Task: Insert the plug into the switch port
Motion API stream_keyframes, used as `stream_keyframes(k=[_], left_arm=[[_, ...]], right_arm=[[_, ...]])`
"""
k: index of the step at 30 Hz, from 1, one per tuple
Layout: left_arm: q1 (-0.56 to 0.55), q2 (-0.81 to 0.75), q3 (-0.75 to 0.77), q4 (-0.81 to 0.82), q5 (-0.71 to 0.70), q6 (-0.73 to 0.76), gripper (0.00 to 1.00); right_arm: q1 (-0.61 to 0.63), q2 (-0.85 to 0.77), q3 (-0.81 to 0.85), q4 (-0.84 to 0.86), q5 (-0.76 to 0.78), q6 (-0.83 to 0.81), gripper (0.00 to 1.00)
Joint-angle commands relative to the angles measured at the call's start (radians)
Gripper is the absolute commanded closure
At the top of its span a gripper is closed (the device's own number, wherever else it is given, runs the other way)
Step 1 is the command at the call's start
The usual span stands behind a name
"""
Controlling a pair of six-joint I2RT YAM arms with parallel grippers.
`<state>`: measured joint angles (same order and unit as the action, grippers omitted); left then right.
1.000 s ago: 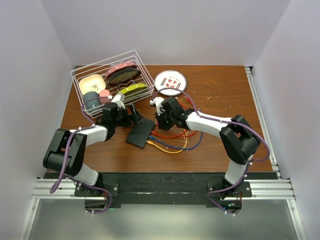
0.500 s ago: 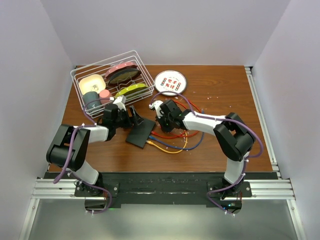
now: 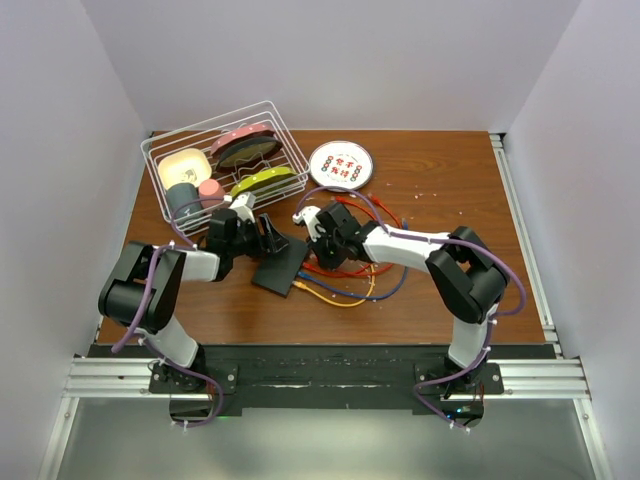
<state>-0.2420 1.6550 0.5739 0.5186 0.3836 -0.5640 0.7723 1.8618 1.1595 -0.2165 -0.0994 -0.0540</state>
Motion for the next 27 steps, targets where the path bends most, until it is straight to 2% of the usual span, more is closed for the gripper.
stream_keyframes(k=[1,14,27], left_arm=[[0.009,0.012,-0.002,0.038,0.026,0.006,0.35],[0.009,0.008,-0.011,0.061,0.052,-0.007,0.38],[0.009,0.019,-0.012,0.067,0.063,-0.005,0.4]], right_arm=[[0.007,0.0,0.042,0.014,-0.022,-0.015,1.0],[0.015,0.054,0.08,0.014,-0.019,-0.004,1.0],[0.03,0.007,0.069,0.035,-0.006,-0.006,1.0]])
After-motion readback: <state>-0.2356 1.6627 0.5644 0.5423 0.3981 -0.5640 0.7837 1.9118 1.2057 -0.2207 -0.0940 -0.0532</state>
